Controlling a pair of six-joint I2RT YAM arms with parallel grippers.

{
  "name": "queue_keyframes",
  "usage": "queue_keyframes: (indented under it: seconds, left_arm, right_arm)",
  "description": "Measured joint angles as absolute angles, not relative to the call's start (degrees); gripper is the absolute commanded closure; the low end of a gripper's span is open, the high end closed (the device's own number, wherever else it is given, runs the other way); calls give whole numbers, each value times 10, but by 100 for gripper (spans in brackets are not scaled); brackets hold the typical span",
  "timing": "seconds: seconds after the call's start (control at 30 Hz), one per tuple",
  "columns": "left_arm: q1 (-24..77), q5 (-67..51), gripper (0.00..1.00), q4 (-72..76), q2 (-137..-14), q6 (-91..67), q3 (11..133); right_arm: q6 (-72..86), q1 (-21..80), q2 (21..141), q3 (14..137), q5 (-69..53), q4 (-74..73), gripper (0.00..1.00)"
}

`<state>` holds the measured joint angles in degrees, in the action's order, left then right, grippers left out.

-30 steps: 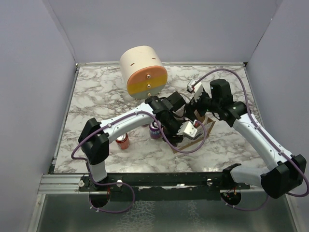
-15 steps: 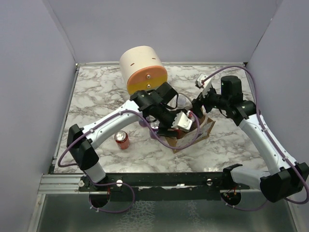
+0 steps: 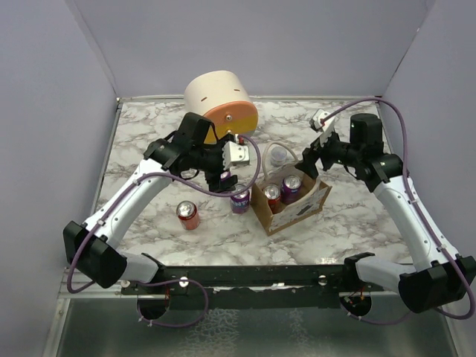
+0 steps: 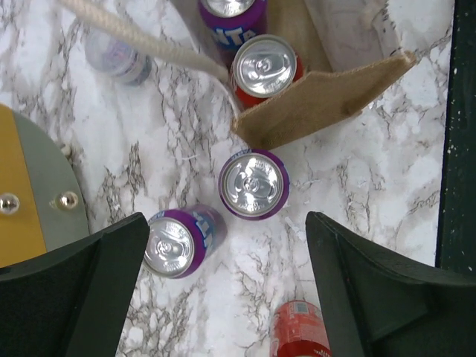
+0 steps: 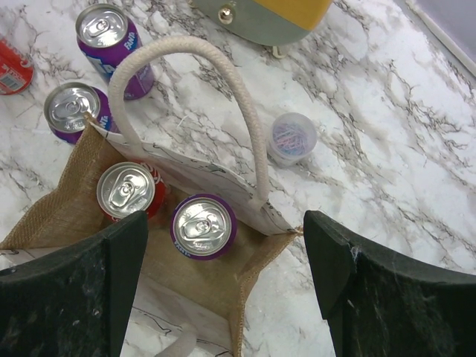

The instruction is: Place the beverage into the canvas bag

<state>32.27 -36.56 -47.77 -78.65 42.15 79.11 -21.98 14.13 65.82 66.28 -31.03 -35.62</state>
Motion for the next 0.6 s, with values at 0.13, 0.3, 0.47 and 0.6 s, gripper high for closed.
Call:
queue_keyframes:
  seconds: [0.13,0.3,0.47,0.6]
  left_arm:
    - [299,-366,6,-457,-771,406,748]
    - [293,-366,5,-442,-771,406,714]
    - [293,-366,5,-442,-790,428,715]
    - [294,-366,5,-442,-821,456,716]
  right_arm:
    - [-217,135,657,663,-310,-359,15]
    - [-215,122,645,663,-313,-361,15]
    - [-212,111,632,658,-320,-360,15]
    - [-212,106,622,648,-325,-360,14]
